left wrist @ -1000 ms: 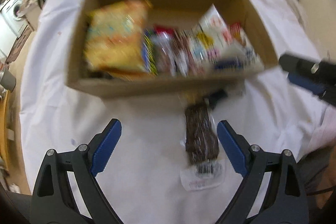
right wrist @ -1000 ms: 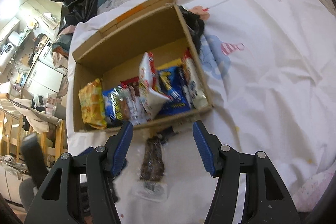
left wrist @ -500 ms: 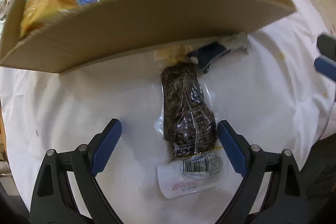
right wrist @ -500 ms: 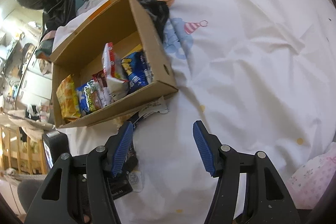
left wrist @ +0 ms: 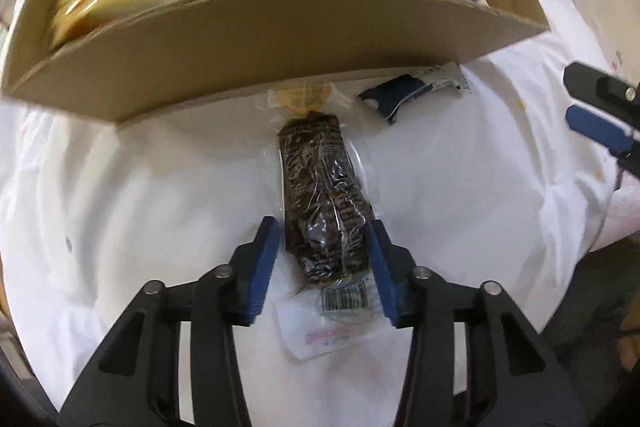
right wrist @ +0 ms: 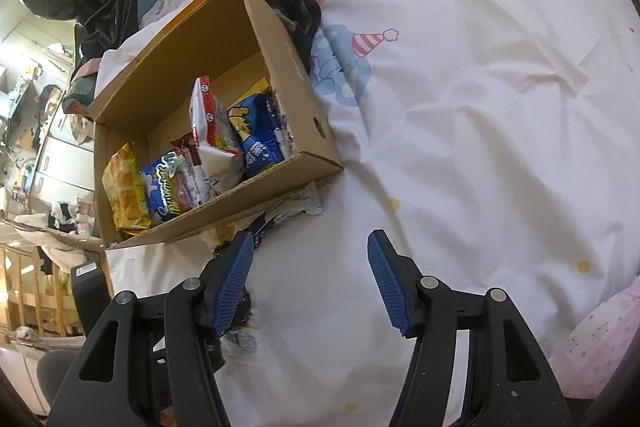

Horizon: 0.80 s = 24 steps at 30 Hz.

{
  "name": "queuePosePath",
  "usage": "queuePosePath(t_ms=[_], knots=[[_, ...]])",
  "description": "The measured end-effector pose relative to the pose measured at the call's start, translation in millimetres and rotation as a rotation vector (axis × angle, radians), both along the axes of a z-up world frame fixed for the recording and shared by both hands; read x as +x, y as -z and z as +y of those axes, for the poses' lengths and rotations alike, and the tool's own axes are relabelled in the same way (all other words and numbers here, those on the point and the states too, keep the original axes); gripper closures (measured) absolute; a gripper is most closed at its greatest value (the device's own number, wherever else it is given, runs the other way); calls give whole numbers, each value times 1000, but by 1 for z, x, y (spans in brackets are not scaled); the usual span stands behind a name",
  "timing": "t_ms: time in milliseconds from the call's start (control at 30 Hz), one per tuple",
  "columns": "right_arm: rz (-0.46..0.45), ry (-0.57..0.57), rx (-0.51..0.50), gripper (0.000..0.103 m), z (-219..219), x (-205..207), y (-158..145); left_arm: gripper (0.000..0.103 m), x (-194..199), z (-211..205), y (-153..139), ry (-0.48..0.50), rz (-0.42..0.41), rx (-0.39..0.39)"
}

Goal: Organize snacks
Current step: 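Grasp the dark vacuum-packed snack with the left tool while the right tool grasps the blue-white bar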

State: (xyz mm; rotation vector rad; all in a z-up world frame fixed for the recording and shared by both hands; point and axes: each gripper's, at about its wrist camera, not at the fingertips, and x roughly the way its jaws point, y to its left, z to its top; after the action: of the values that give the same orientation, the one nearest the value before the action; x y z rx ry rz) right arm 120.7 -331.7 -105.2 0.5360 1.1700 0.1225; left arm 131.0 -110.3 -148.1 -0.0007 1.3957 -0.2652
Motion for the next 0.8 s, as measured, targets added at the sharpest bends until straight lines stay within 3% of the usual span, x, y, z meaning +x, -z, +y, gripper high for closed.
queuePosePath(t_ms=[33,100,200,333,400,467,500,567,700,800], knots=[[4,-3,10,41,1,0,0,66,-1,7,-1,-18,12,-17],[12,-12,22,41,4,1,2,79,-3,20,-3,-47,21,-28],[33,-23,35,41,10,2,5,78,-7,39,-1,-82,52,-49],[72,-23,42,41,15,4,13,75,-8,45,-4,-106,37,-20],[97,-21,48,41,18,6,19,61,-8,41,-8,-131,20,10],[121,-21,52,39,23,9,25,18,-7,36,-14,-152,-14,30],[131,-19,49,34,26,11,29,12,-5,34,-15,-158,-28,38],[148,-8,33,30,34,17,35,9,-2,28,-12,-154,-41,44],[170,-7,-1,30,51,34,47,9,3,10,8,-96,4,125],[185,-6,-42,30,65,47,57,10,2,0,10,-68,-34,182]])
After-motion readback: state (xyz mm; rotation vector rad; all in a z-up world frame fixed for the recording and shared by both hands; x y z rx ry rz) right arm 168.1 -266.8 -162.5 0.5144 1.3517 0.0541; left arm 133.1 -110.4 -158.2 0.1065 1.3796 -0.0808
